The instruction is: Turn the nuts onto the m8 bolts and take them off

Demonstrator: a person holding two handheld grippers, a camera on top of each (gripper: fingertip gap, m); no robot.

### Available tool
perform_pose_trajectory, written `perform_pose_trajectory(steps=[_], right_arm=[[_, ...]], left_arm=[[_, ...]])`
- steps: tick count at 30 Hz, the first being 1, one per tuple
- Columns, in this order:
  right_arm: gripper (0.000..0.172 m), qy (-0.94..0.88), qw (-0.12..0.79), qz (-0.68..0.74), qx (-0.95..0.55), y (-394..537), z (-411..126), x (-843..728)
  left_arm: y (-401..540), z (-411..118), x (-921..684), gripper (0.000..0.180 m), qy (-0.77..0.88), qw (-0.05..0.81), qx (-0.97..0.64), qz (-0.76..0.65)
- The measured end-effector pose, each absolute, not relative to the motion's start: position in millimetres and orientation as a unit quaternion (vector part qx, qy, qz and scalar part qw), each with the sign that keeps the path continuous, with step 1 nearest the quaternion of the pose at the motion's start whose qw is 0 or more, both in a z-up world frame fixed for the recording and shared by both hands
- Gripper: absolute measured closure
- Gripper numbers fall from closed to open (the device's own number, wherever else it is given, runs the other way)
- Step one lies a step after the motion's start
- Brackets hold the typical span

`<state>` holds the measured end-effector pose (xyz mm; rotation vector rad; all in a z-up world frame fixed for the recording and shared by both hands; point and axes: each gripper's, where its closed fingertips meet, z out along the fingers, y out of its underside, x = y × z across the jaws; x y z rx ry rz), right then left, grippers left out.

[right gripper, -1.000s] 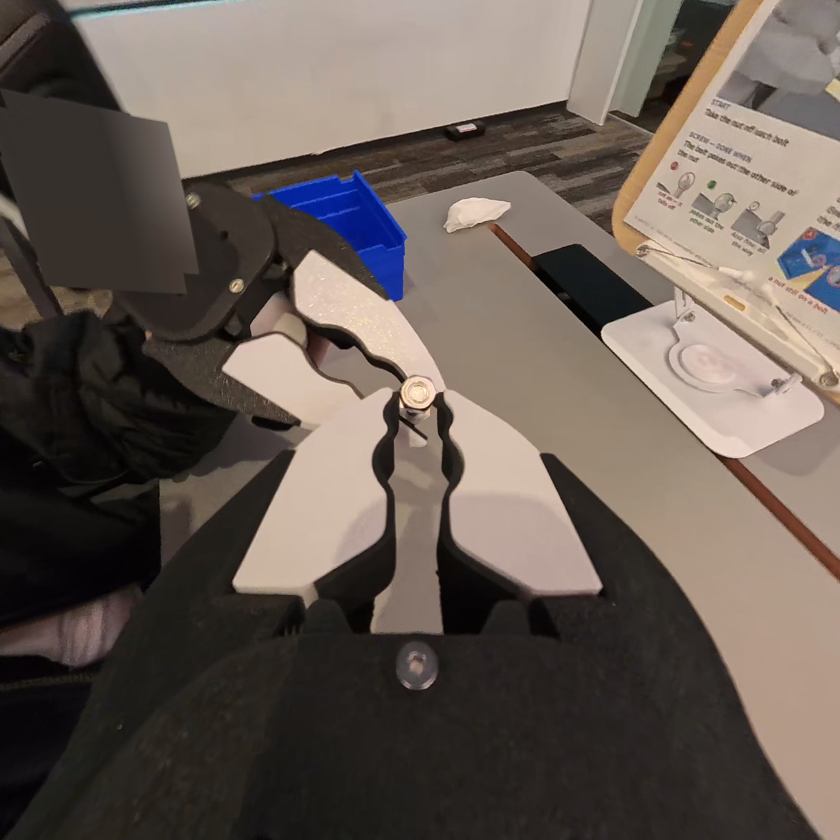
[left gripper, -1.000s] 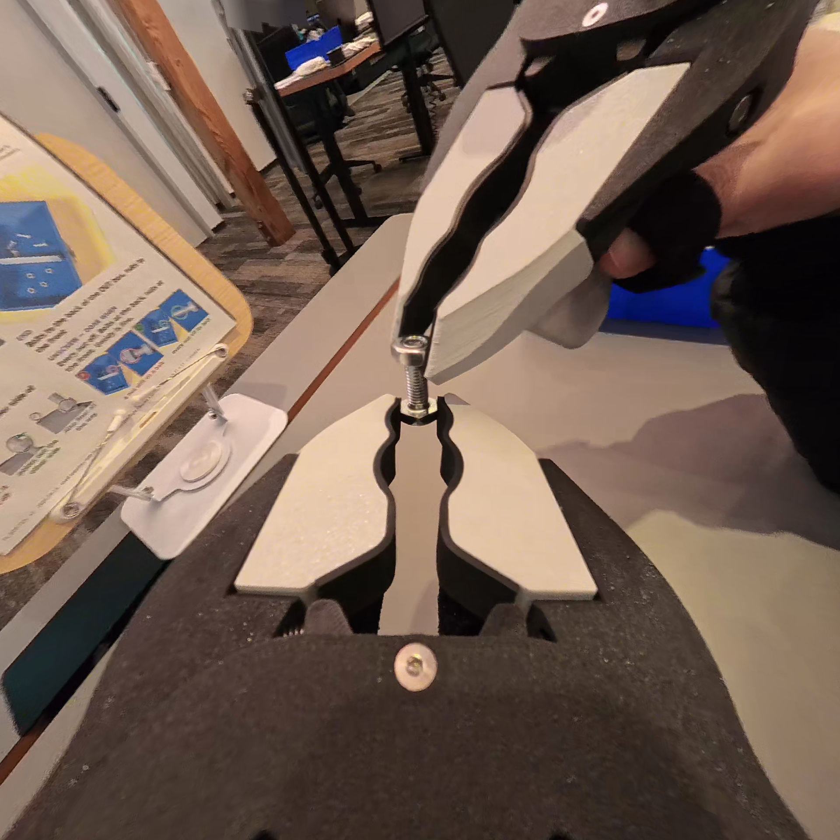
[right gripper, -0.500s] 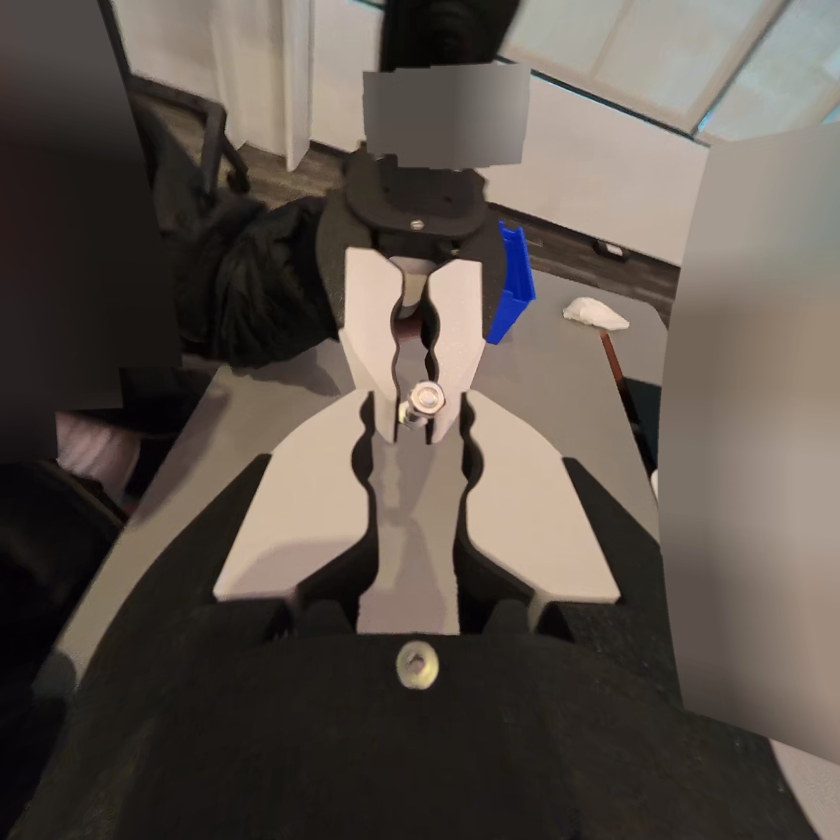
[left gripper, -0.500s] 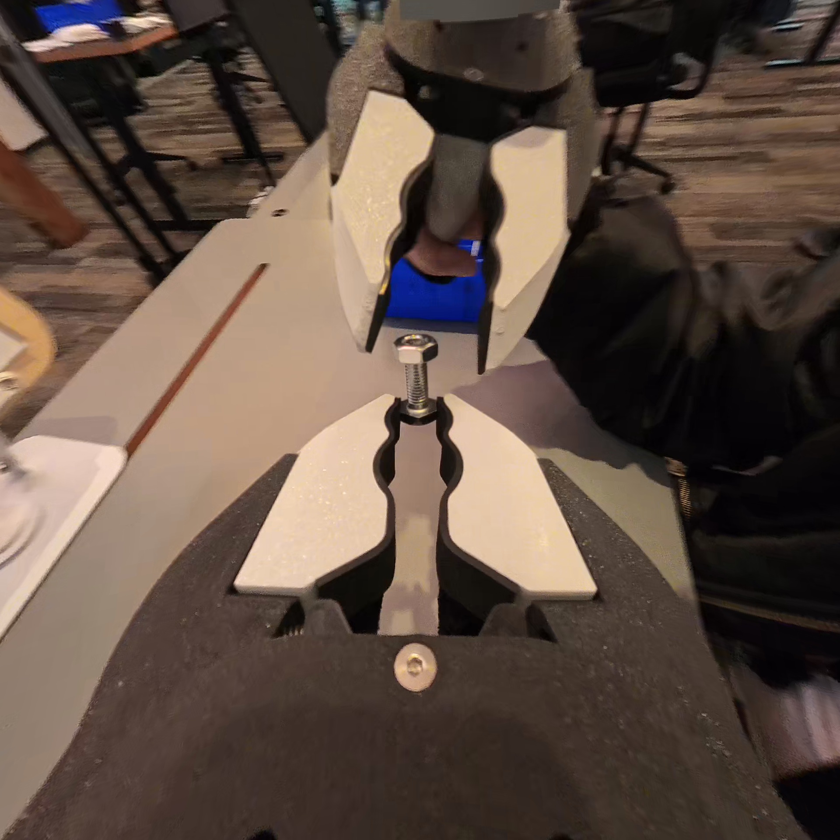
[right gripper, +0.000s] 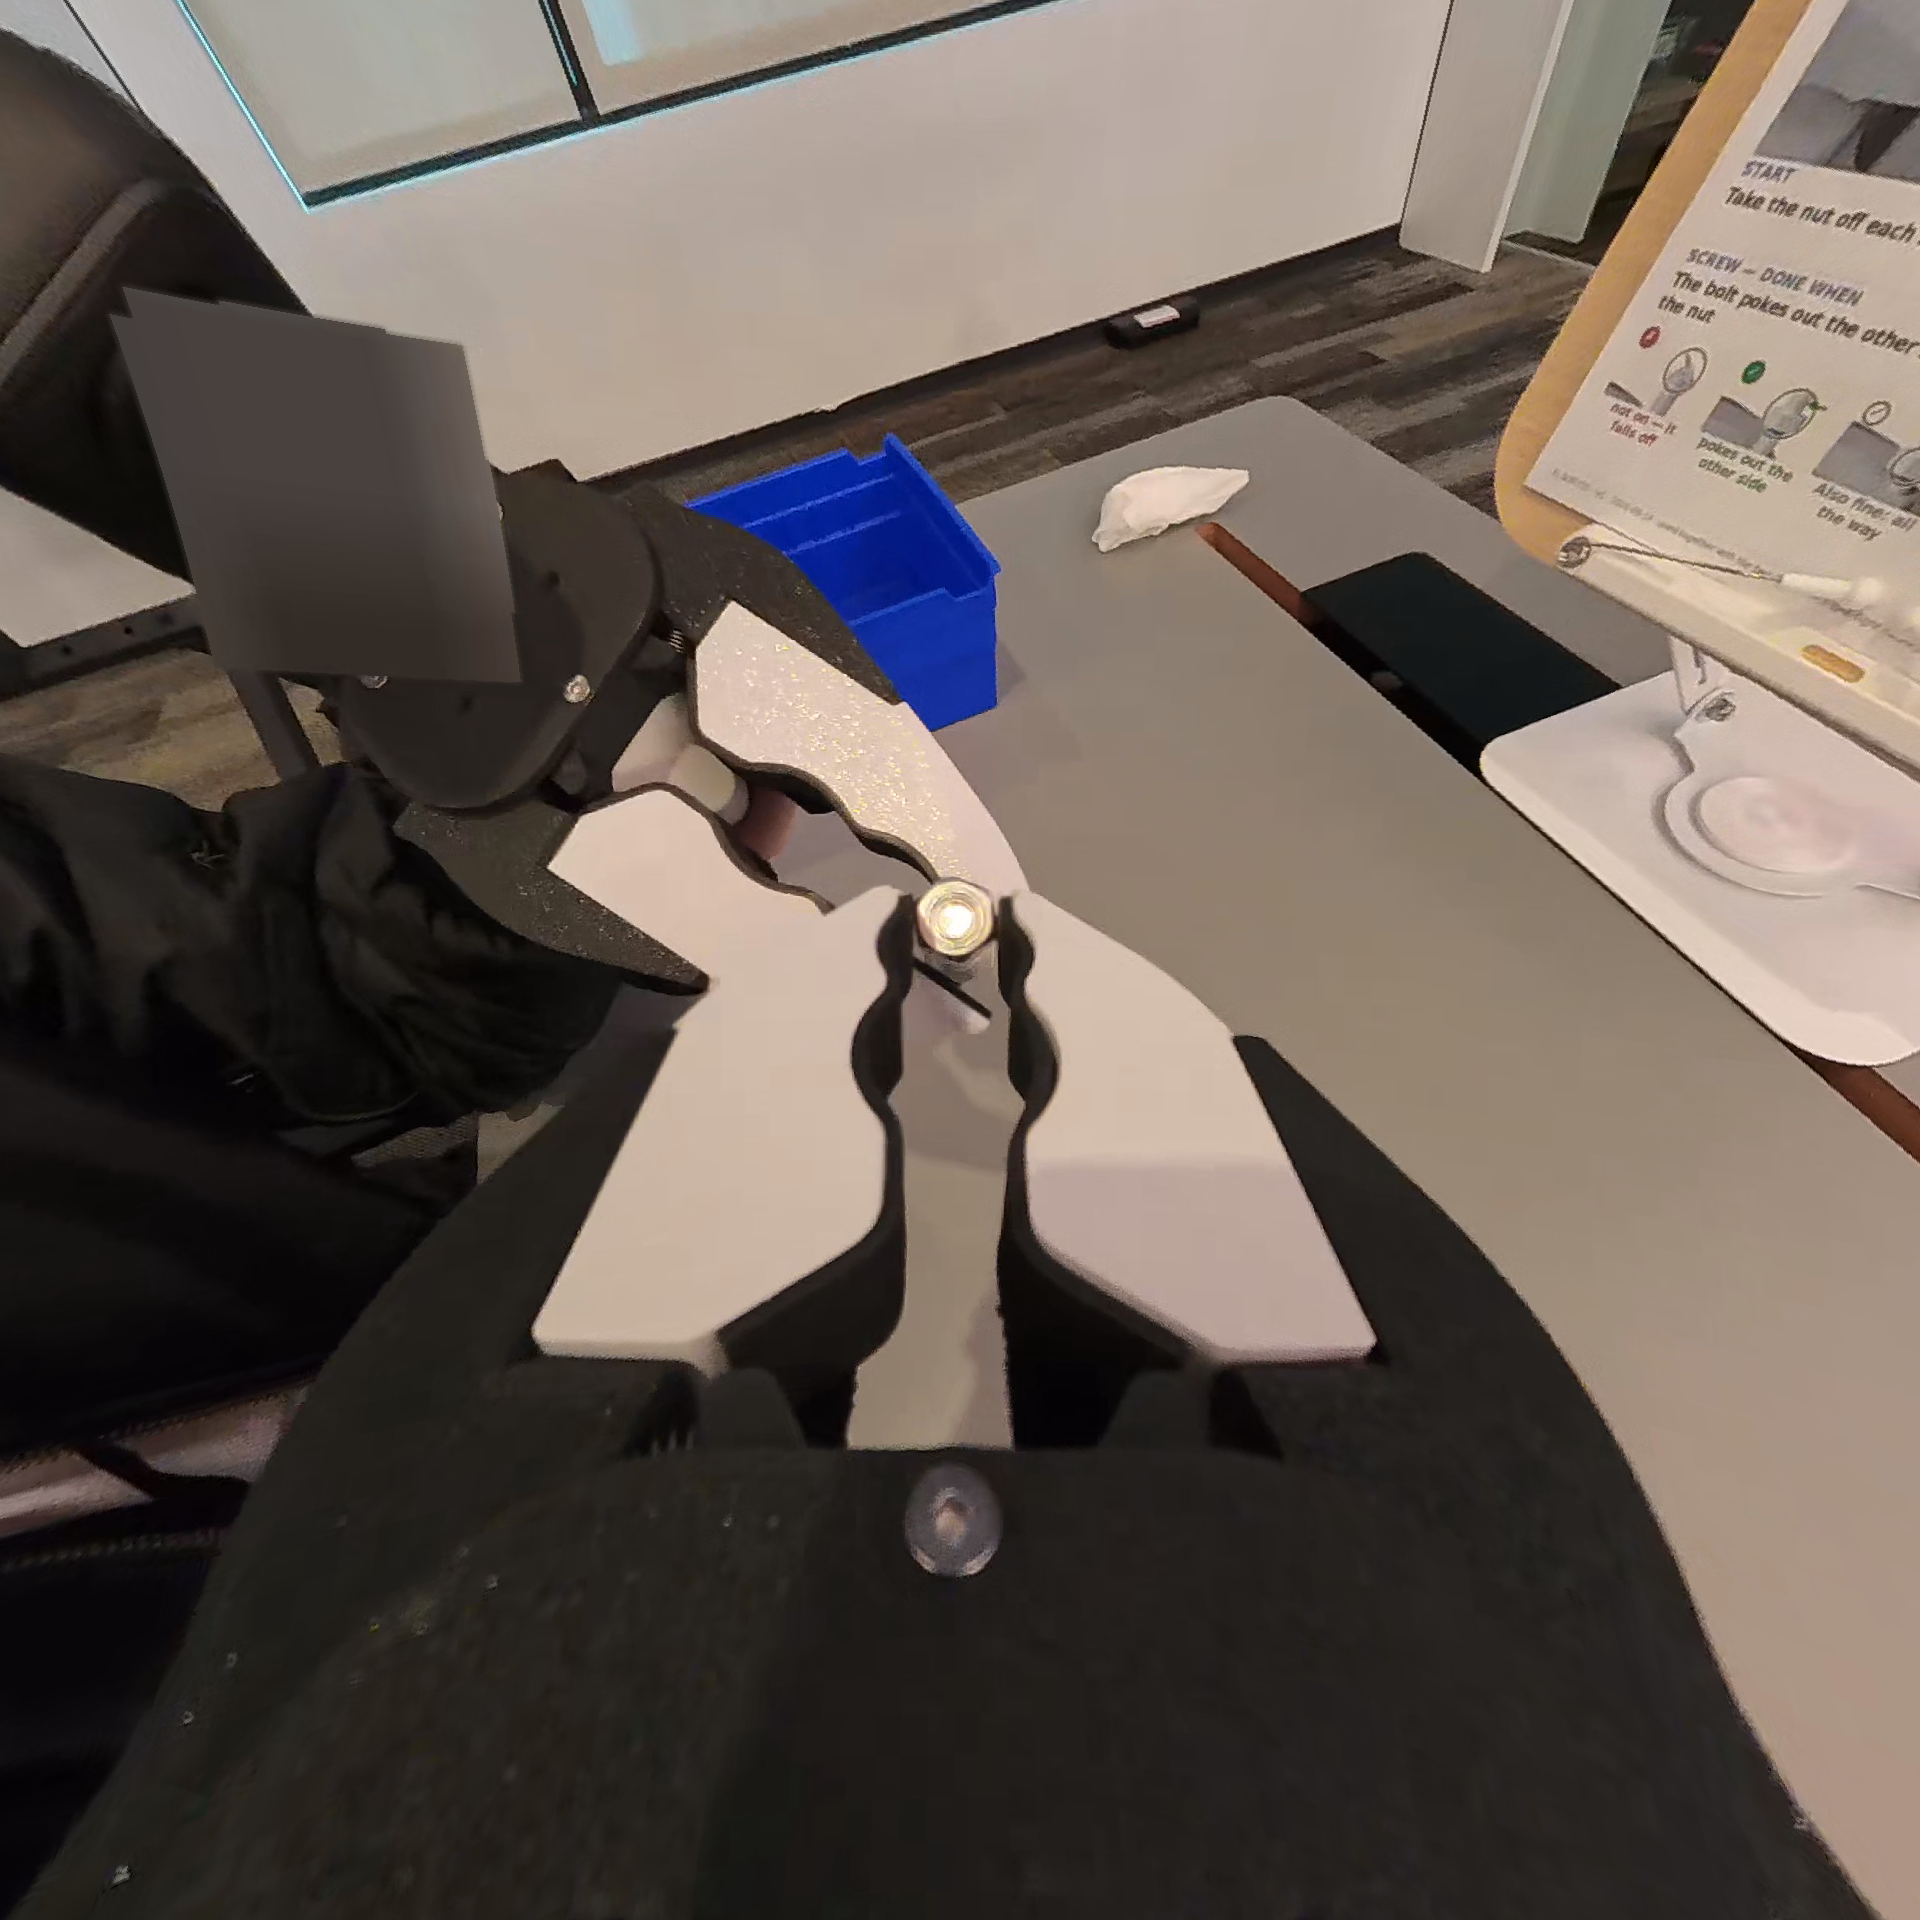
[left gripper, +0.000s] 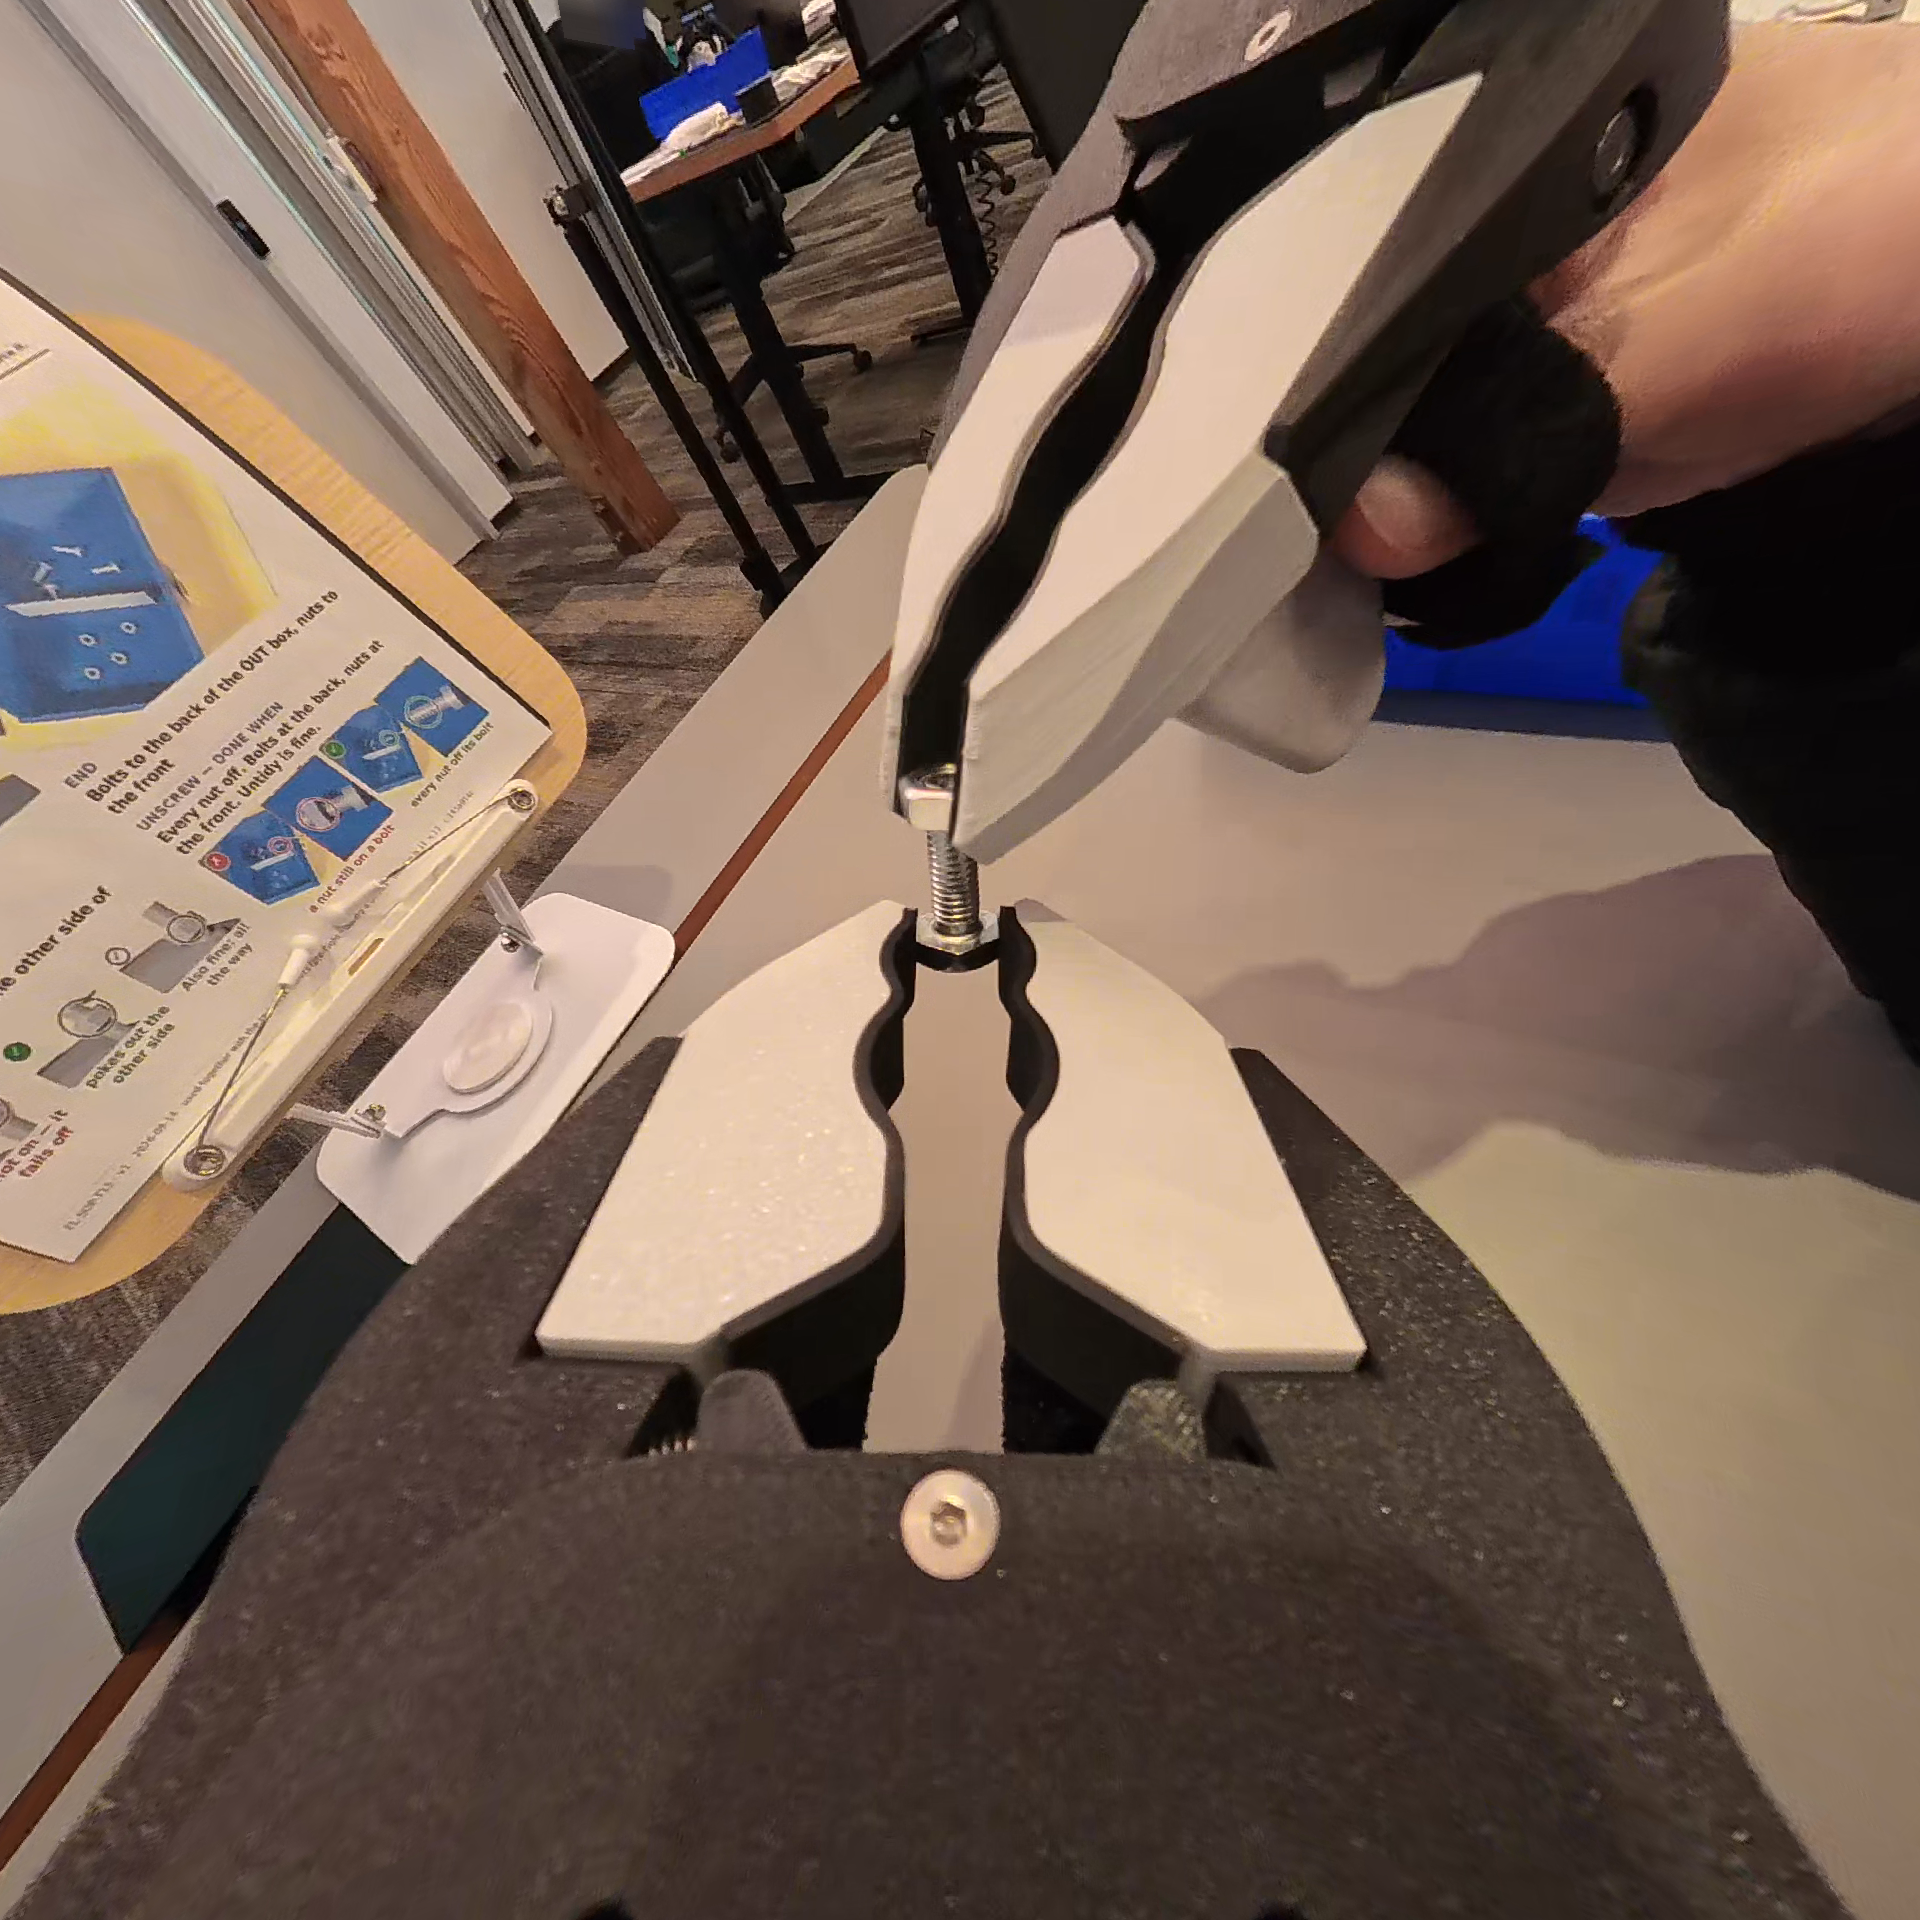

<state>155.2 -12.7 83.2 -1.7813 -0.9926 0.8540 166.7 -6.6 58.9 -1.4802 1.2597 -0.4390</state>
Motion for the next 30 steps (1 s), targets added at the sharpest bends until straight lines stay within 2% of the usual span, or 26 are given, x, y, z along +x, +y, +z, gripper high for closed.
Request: perform_pose_trajectory(steps=[4,9,14,16,18,19,23,26,30], right_arm=[[0.157,-0.475,0.448,0.328,-0.683,-25,82,156],[0.158,-0.655,0.474,0.277,-0.520,-60,71,161],[0.158,-0.688,0.464,0.305,-0.468,-78,68,164],[0.157,-0.674,0.478,0.288,-0.484,-68,69,164],[0.144,-0.638,0.488,0.283,-0.525,-55,74,163],[0.142,-0.607,0.493,0.281,-0.556,-45,78,163],[0.144,-0.468,0.487,0.310,-0.669,-17,89,161],[0.148,-0.385,0.483,0.359,-0.700,-9,97,157],[0.148,-0.353,0.479,0.344,-0.727,-2,90,156]], left_arm=[[-19,57,169,0.166,0.555,0.522,-0.612,-0.214],[-59,45,174,0.166,0.616,0.429,-0.588,-0.301],[-81,42,178,0.166,0.634,0.376,-0.571,-0.362],[-70,44,178,0.166,0.621,0.401,-0.582,-0.340],[-52,46,175,0.166,0.601,0.436,-0.599,-0.301],[-40,48,173,0.166,0.586,0.461,-0.608,-0.272],[-7,59,163,0.166,0.533,0.535,-0.626,-0.195],[2,65,159,0.166,0.513,0.560,-0.629,-0.167],[3,65,159,0.166,0.512,0.566,-0.628,-0.154]])
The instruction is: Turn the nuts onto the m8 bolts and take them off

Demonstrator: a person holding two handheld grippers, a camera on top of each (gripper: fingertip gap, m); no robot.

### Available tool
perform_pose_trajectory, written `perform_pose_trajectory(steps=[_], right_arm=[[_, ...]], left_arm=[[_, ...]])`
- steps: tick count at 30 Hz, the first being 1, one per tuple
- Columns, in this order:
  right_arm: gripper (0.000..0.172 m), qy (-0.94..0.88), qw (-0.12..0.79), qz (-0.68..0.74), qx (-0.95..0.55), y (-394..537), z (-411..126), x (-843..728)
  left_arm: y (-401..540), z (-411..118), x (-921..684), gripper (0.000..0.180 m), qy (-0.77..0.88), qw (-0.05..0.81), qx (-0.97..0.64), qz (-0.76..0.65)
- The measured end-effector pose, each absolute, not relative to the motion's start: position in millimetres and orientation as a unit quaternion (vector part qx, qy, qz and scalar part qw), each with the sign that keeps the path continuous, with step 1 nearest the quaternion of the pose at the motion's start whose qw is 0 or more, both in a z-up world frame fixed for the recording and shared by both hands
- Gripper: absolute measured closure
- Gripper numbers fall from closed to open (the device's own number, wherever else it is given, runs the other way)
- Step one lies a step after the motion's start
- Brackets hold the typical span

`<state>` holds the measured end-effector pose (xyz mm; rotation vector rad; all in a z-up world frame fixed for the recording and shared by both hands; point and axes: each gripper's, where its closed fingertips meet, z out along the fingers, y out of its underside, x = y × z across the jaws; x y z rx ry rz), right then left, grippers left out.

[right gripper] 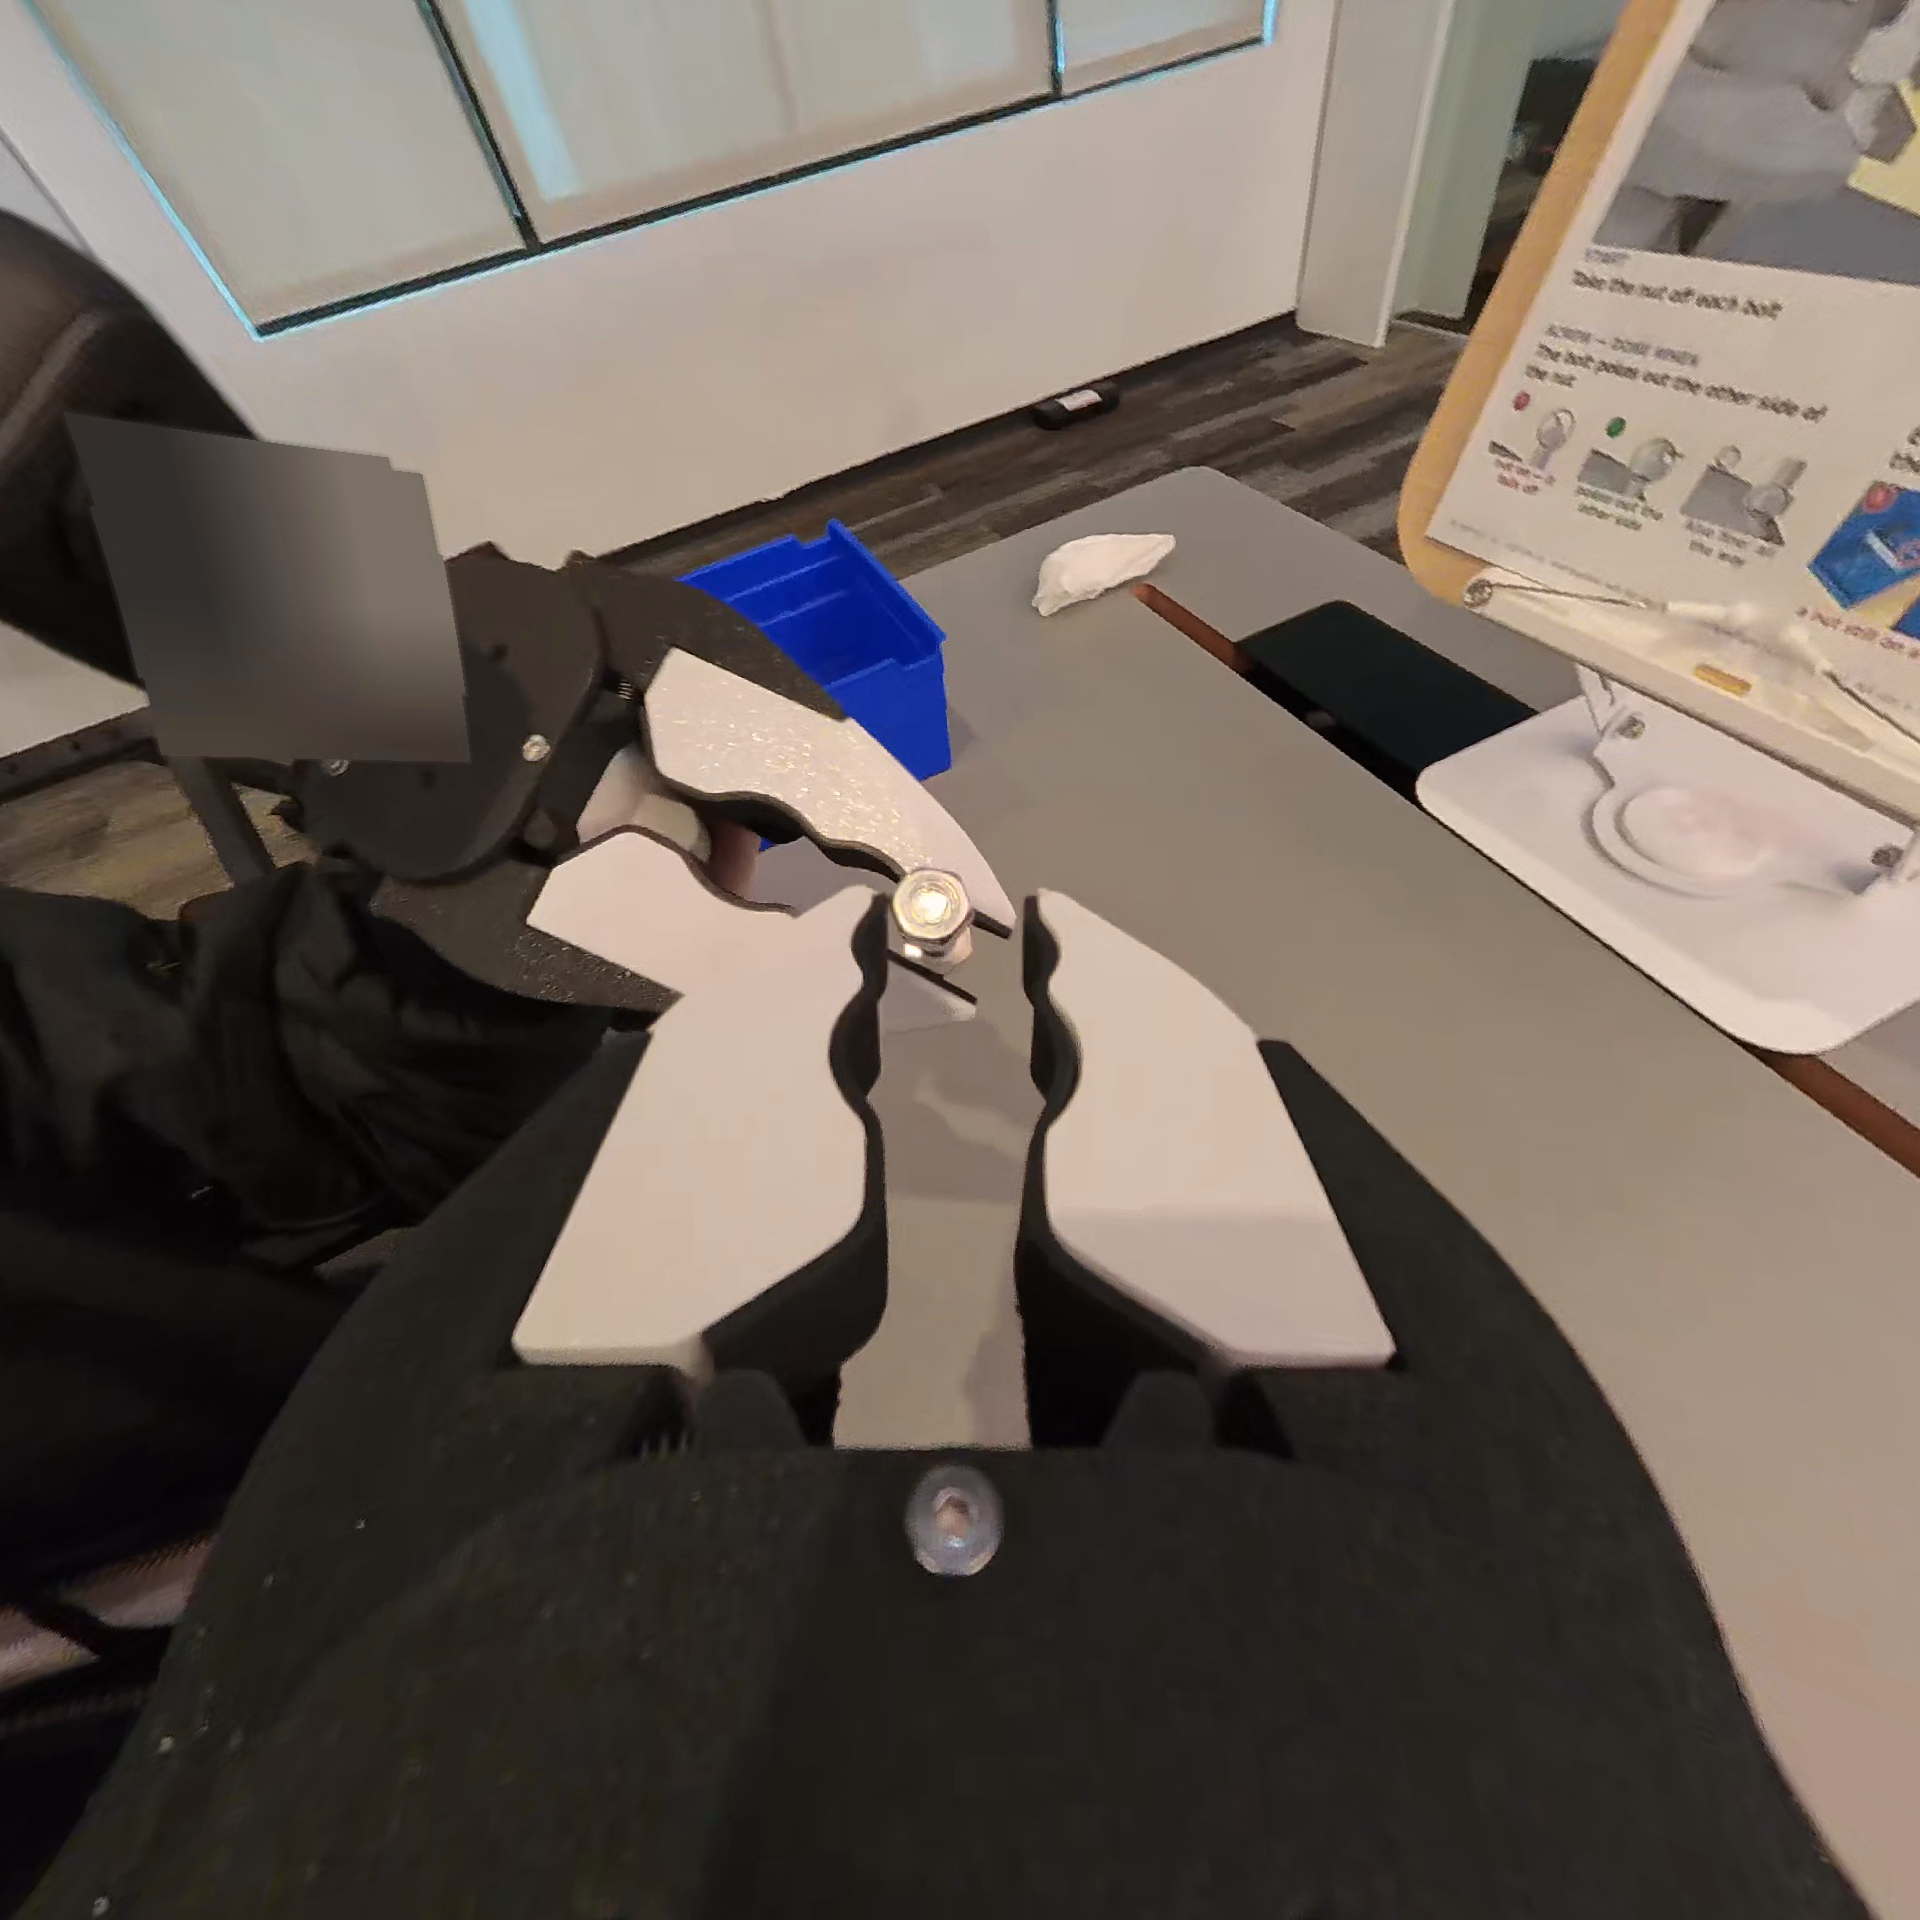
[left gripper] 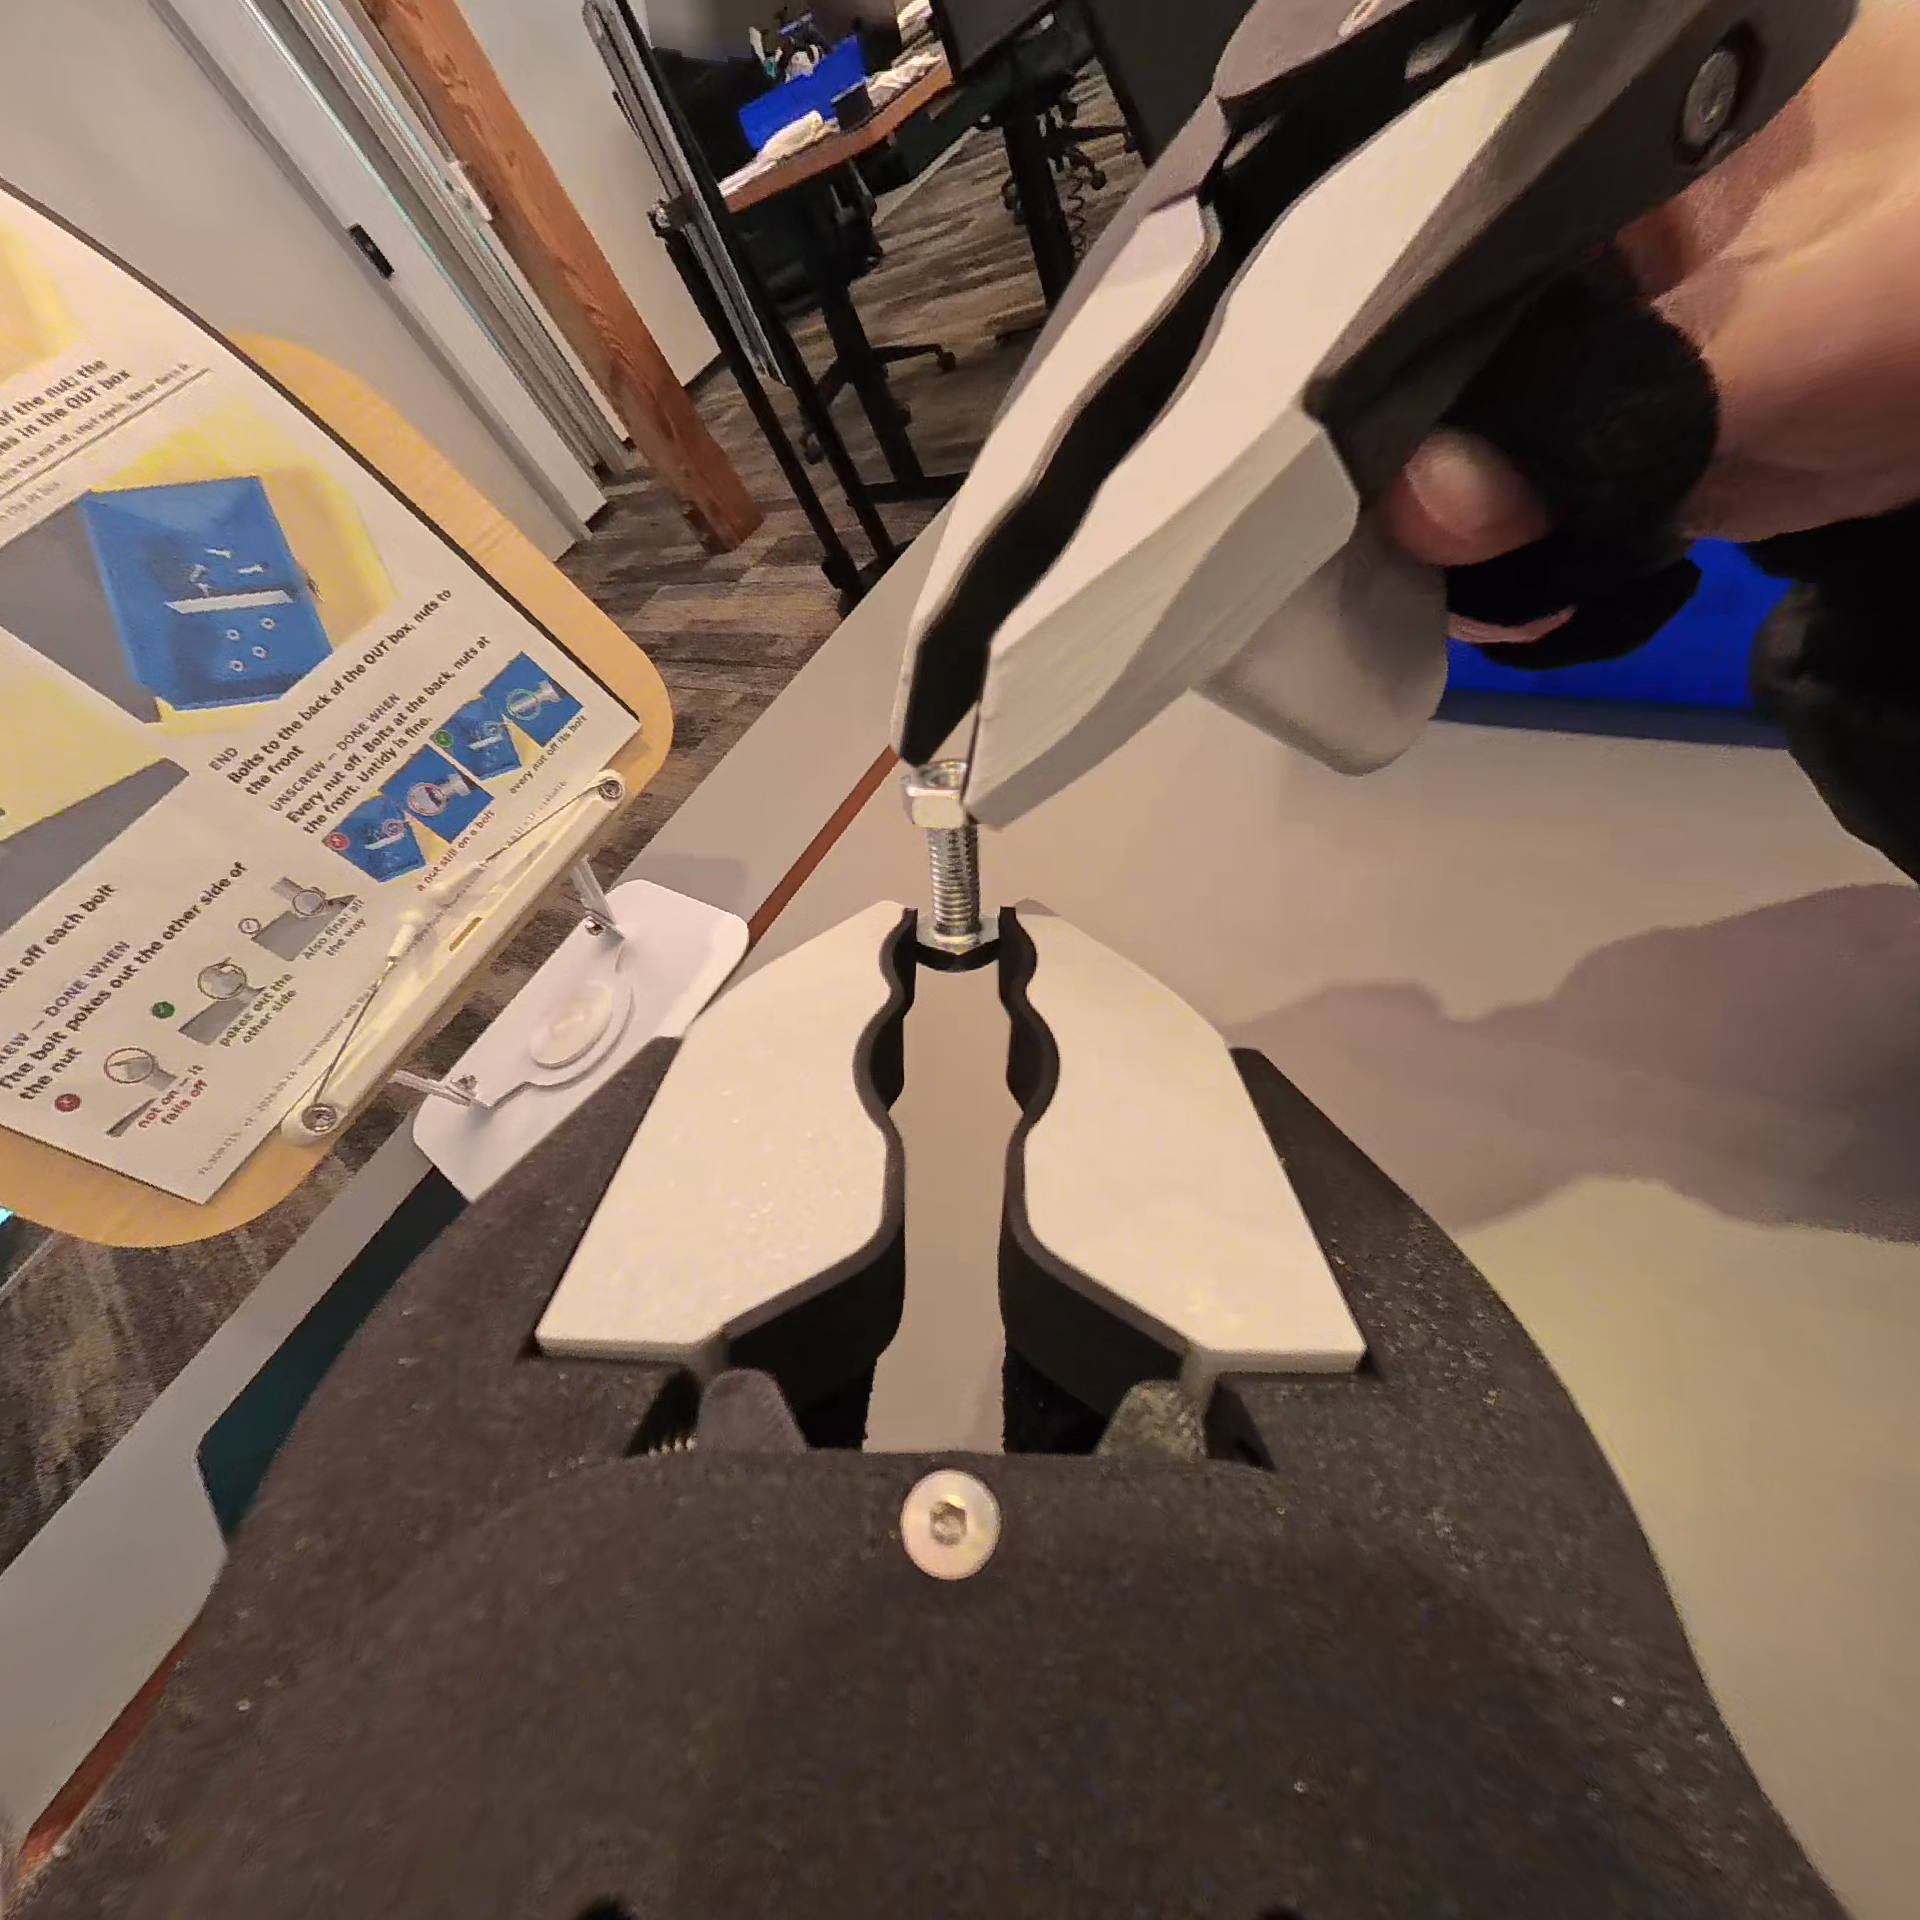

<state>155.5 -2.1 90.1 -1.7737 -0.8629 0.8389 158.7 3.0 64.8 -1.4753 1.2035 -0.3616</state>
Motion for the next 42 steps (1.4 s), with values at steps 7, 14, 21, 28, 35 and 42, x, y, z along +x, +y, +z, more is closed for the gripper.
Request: perform_pose_trajectory(steps=[7,14,21,28,35,42], right_arm=[[0.157,-0.372,0.476,0.325,-0.728,-5,87,151],[0.157,-0.577,0.475,0.289,-0.598,-44,83,154],[0.158,-0.667,0.475,0.323,-0.474,-79,79,161],[0.140,-0.521,0.501,0.325,-0.610,-35,98,161],[0.146,-0.354,0.493,0.343,-0.717,-14,101,154],[0.156,-0.356,0.479,0.288,-0.749,-11,86,154]], left_arm=[[4,63,160,0.166,0.517,0.574,-0.622,-0.127],[-40,56,168,0.166,0.585,0.478,-0.600,-0.265],[-80,52,176,0.166,0.626,0.397,-0.565,-0.363],[-24,64,165,0.166,0.558,0.523,-0.605,-0.222],[-5,62,163,0.166,0.547,0.566,-0.605,-0.121],[1,62,161,0.166,0.540,0.579,-0.604,-0.087]])
